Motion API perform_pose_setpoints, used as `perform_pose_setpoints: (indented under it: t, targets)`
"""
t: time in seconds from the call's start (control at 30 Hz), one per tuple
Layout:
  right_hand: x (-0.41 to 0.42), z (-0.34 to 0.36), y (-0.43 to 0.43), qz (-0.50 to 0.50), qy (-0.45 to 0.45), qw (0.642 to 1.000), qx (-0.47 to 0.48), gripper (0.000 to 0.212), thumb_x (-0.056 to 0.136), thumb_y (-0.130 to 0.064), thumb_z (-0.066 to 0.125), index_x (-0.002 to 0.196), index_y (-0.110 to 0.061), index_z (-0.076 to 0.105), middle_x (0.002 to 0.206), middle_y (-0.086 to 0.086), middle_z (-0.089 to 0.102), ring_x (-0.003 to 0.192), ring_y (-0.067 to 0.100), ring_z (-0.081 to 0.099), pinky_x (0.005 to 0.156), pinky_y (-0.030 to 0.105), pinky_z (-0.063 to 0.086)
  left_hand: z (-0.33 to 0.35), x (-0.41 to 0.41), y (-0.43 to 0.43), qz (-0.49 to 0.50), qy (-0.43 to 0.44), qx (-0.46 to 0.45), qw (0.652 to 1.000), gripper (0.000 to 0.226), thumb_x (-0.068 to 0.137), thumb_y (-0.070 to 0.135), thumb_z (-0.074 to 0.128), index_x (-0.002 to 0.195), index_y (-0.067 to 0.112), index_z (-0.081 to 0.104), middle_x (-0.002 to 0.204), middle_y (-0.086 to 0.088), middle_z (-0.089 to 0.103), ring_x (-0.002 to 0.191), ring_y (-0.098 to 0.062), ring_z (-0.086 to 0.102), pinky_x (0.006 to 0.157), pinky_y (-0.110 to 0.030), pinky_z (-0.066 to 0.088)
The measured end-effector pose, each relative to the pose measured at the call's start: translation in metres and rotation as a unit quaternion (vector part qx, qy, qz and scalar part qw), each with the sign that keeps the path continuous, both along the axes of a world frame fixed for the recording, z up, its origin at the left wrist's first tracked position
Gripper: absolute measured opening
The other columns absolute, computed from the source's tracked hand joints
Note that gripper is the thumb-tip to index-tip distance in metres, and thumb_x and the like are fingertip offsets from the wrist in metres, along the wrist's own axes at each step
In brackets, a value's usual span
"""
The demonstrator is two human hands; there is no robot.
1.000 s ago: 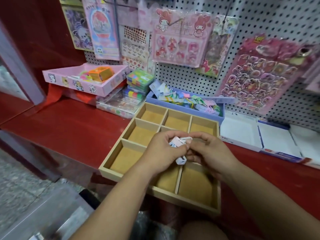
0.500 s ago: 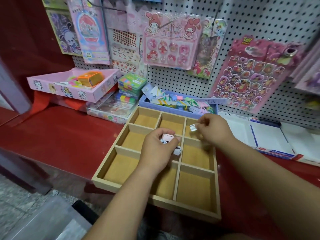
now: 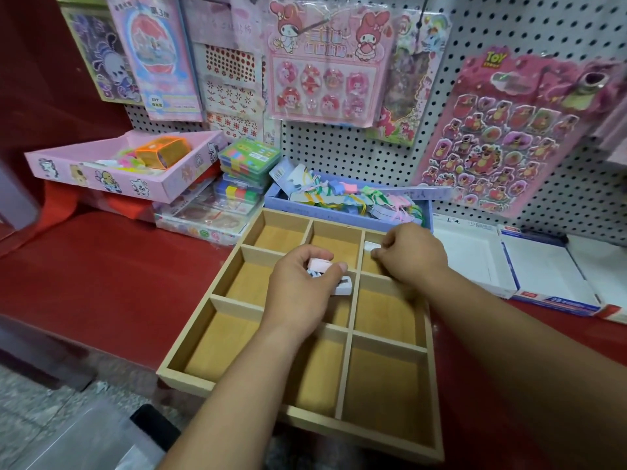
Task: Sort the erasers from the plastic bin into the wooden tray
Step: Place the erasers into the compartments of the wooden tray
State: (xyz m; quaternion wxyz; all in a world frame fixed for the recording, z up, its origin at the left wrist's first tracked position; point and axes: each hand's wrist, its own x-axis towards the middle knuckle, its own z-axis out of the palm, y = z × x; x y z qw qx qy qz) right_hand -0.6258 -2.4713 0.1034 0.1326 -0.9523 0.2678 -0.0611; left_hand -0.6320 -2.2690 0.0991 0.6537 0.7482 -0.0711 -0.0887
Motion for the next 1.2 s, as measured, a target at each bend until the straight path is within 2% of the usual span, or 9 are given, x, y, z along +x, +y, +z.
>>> perform_pose_setpoints:
  t: [0.27,0.4,0.47,0.53,0.63,0.83,0.97,1.1,1.2]
  targets:
    - [-0.004,-0.003,-0.004,0.054,-0.008,0.998,0.005,0.013,0.094,-0.037,0.067,0.09,-0.028,0.074,0.087,-0.008,0.072,0.092,0.02,0.065,0.093,0.038,0.048,-0.006,0.007,-0.001,-0.013,0.0,0.001,1.0,0.016,0.082,0.031,0.083,0.092,0.027,0.071,0.088,0.003,0.075,0.088,-0.021,0.071,0.083,-0.037,0.058]
    - [-0.024,0.011,0.002,0.016,-0.125,0.972,0.198,0.004,0.09,-0.022,0.071,0.089,-0.025,0.07,0.08,-0.006,0.069,0.08,0.022,0.069,0.081,0.038,0.058,-0.003,0.008,0.0,-0.021,0.01,-0.01,1.0,0.017,0.082,0.029,0.084,0.093,0.026,0.072,0.089,-0.002,0.073,0.081,-0.02,0.067,0.078,-0.036,0.056]
    - [-0.047,0.024,0.024,0.071,-0.151,0.925,0.341,0.01,0.087,-0.015,0.078,0.092,-0.022,0.073,0.079,-0.001,0.071,0.07,0.015,0.067,0.072,0.035,0.057,-0.001,0.008,-0.001,-0.016,0.01,-0.01,1.0,0.017,0.082,0.028,0.084,0.094,0.024,0.072,0.089,-0.003,0.073,0.078,-0.018,0.065,0.078,-0.037,0.056]
    - [-0.066,0.035,0.049,0.154,-0.118,0.893,0.406,0.021,0.079,-0.012,0.085,0.094,-0.022,0.073,0.079,0.004,0.074,0.066,0.014,0.066,0.066,0.033,0.054,0.0,0.008,-0.002,-0.012,0.012,-0.013,1.0,0.016,0.084,0.026,0.083,0.094,0.024,0.071,0.089,-0.005,0.074,0.079,-0.021,0.068,0.081,-0.043,0.058]
    - [-0.066,0.037,0.063,0.186,-0.116,0.914,0.342,0.028,0.073,-0.011,0.09,0.088,-0.025,0.071,0.072,0.006,0.072,0.063,0.022,0.067,0.065,0.039,0.055,0.001,0.008,-0.002,-0.012,0.02,-0.025,0.999,0.015,0.083,0.025,0.081,0.094,0.025,0.071,0.09,-0.005,0.074,0.088,-0.03,0.072,0.085,-0.052,0.059]
    - [-0.055,0.023,0.057,0.227,-0.116,0.931,0.26,0.029,0.079,-0.019,0.085,0.086,-0.031,0.061,0.068,-0.017,0.061,0.058,0.003,0.054,0.061,0.029,0.05,0.001,0.006,-0.002,0.007,0.039,-0.064,0.997,0.024,0.074,0.038,0.083,0.093,0.029,0.072,0.092,-0.01,0.075,0.088,-0.032,0.072,0.089,-0.056,0.058]
    - [-0.054,0.024,0.046,0.248,-0.105,0.94,0.211,0.026,0.085,-0.019,0.076,0.1,-0.034,0.061,0.085,-0.01,0.06,0.069,0.007,0.058,0.07,0.032,0.056,0.004,0.003,-0.007,0.01,0.068,-0.116,0.991,0.016,0.089,0.015,0.078,0.102,0.015,0.069,0.1,-0.023,0.073,0.078,-0.022,0.071,0.082,-0.041,0.063]
    - [-0.044,0.021,0.023,0.21,-0.133,0.955,0.16,0.042,0.089,-0.013,0.066,0.124,-0.036,0.065,0.096,-0.003,0.053,0.077,0.006,0.056,0.077,0.02,0.043,0.004,0.003,-0.009,-0.008,0.064,-0.139,0.988,0.02,0.091,0.006,0.073,0.107,0.013,0.063,0.091,-0.017,0.073,0.072,-0.019,0.073,0.078,-0.033,0.063]
    - [-0.038,0.015,0.006,0.161,-0.133,0.969,0.131,0.025,0.09,-0.015,0.064,0.109,-0.032,0.069,0.092,-0.004,0.056,0.078,0.006,0.056,0.073,0.025,0.041,0.0,0.002,-0.007,-0.026,0.031,-0.082,0.996,0.032,0.089,0.011,0.077,0.107,0.018,0.051,0.096,-0.013,0.07,0.056,-0.015,0.064,0.056,-0.029,0.055]
